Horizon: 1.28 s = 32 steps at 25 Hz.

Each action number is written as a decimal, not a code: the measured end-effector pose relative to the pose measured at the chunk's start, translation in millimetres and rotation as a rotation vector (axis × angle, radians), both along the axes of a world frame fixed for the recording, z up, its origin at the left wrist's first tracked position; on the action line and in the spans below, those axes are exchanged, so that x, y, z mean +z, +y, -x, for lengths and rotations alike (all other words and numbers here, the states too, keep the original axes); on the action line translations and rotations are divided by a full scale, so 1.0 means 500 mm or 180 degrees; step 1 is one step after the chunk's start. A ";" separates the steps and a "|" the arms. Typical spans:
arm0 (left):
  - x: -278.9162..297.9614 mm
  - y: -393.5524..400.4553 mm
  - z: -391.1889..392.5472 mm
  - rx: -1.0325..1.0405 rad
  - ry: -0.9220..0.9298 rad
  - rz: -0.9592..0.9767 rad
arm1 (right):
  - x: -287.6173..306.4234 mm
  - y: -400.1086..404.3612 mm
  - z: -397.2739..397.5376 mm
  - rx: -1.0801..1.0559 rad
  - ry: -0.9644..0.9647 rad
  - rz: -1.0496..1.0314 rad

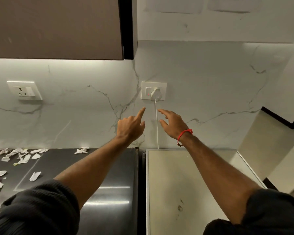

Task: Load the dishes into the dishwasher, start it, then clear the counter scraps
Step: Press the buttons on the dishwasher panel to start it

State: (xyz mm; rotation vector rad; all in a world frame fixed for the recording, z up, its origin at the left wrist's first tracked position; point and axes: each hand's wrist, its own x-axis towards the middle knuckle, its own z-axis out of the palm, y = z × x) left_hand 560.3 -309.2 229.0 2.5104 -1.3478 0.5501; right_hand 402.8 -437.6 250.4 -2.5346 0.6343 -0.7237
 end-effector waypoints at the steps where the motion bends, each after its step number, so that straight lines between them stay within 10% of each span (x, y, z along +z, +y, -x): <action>1: -0.006 0.015 0.023 -0.0020 0.0009 0.0008 | -0.006 0.010 0.022 0.0032 -0.0015 -0.0036; 20: -0.450 0.420 0.642 -0.0542 0.0742 -0.0106 | -0.388 0.228 0.606 0.0391 0.0692 -0.1097; 32: -0.593 0.571 0.750 -0.0793 0.1410 -0.0611 | -0.555 0.385 0.811 0.0388 0.2114 -0.0612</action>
